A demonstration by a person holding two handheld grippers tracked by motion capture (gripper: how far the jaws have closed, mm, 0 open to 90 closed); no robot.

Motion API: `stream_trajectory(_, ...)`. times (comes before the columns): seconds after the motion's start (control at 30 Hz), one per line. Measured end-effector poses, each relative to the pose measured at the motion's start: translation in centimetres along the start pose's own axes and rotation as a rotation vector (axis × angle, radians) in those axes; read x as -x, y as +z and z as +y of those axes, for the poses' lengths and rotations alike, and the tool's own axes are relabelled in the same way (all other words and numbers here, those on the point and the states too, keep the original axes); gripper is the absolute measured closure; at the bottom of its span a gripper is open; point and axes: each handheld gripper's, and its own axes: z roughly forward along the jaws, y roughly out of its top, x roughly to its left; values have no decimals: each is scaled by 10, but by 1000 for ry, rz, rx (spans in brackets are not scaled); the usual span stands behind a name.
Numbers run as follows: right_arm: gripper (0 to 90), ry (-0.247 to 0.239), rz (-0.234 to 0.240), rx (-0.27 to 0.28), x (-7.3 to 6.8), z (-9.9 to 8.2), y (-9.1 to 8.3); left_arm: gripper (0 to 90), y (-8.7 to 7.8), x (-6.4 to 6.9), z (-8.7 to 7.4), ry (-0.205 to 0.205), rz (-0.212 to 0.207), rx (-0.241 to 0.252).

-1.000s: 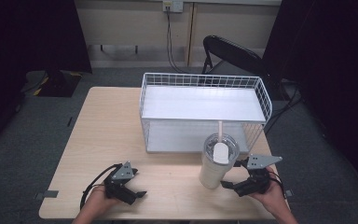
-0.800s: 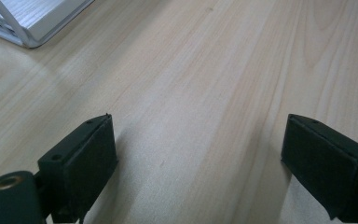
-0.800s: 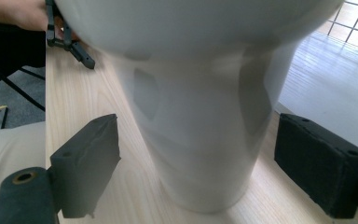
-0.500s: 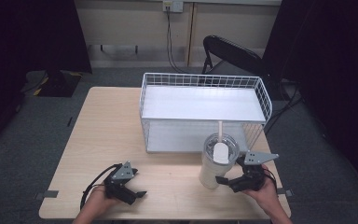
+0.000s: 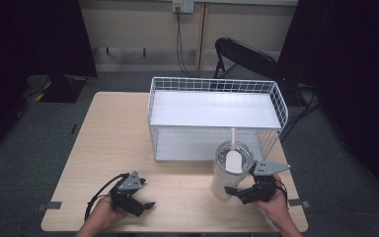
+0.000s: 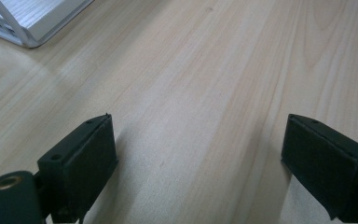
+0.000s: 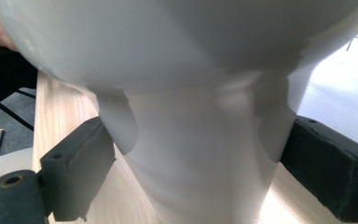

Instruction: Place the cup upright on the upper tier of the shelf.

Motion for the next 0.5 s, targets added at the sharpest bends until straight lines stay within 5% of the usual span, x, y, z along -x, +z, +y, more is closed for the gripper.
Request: stream_trajectory(0.5, 84, 7, -18, 11, -2, 0, 5, 87, 0, 0, 0, -2, -2, 0)
